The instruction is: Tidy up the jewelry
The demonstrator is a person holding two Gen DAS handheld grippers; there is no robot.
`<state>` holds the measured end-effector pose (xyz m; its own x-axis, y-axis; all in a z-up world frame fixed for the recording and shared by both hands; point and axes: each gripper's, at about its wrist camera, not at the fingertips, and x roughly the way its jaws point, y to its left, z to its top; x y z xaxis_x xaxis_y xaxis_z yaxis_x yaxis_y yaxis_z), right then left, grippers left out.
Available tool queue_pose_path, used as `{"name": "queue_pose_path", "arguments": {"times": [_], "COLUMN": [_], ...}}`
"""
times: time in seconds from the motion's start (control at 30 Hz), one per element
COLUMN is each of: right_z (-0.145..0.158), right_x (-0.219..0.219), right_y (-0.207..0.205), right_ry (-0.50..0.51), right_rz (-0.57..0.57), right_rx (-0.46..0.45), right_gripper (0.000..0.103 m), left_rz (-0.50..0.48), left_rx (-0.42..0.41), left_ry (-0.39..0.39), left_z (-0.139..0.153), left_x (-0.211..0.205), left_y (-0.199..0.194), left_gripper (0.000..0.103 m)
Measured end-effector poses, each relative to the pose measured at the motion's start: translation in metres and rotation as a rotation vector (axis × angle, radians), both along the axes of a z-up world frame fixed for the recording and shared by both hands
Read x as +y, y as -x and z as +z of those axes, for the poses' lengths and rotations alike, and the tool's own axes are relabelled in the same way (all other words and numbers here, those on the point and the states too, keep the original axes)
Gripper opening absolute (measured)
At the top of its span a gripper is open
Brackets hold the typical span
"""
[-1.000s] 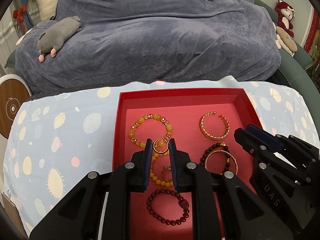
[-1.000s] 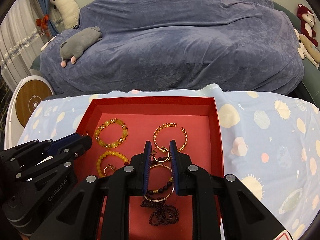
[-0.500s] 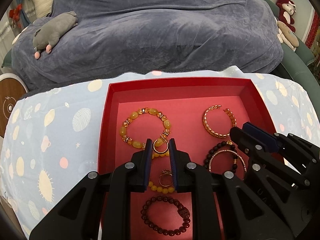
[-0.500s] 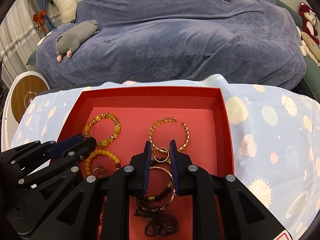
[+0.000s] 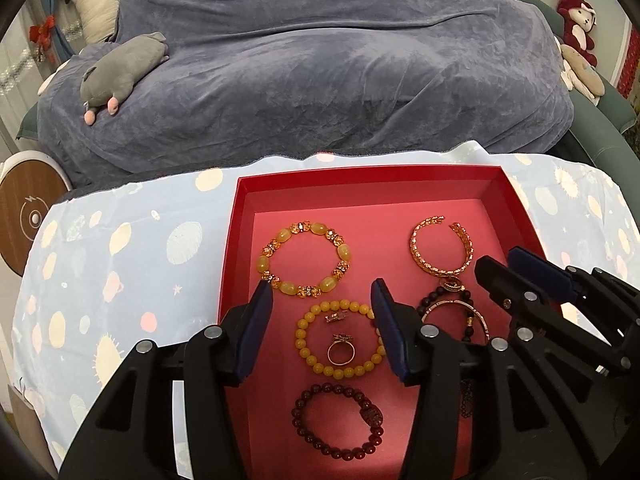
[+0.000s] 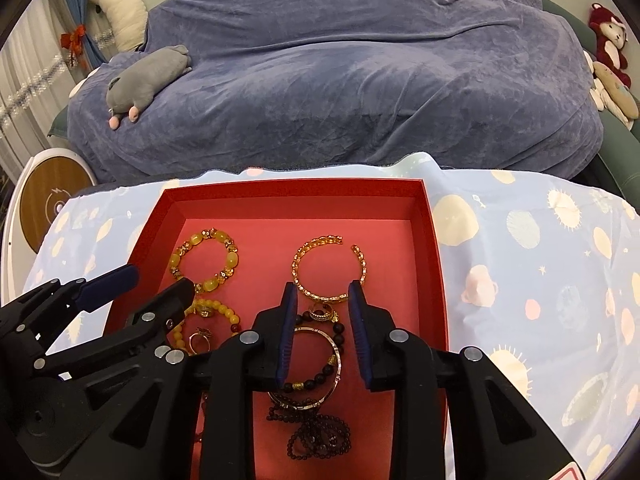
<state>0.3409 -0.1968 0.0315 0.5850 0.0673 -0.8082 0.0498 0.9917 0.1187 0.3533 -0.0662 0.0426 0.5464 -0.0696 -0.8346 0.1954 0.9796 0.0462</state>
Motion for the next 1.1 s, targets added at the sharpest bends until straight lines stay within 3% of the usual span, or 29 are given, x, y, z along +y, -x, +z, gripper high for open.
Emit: {"name": "queue_pose_path", "arguments": {"times": [0.27, 0.5, 0.7, 1.1], "right_z": [0.038, 0.072, 0.095, 0.097], "right_x": [0.000, 0.004, 0.006, 0.005], "right_y": [0.033, 0.074, 0.114, 0.192], "right_ry": [0.015, 0.016, 0.017, 0.039], "right_rz": [-0.021, -0.027, -0.046, -0.078], "right_rx": [-0.044, -0.078, -0.105, -0.111], "right_gripper": [0.040, 0.041, 0.043, 0.052], "left_rz": [-0.002, -0.007, 0.009, 0.019], "left_rx": [-0.051, -0.085, -0.116, -0.129], "left_ry": [-0.003, 0.005, 0.008, -0.002], "left_z": [0.040, 0.075, 0.096, 0.099], "left_x": [0.003, 0.009, 0.018, 0.027], "left_y": [0.031, 0.072, 0.108, 0.182], "left_gripper": [0.049, 0.049, 0.060, 0.074]}}
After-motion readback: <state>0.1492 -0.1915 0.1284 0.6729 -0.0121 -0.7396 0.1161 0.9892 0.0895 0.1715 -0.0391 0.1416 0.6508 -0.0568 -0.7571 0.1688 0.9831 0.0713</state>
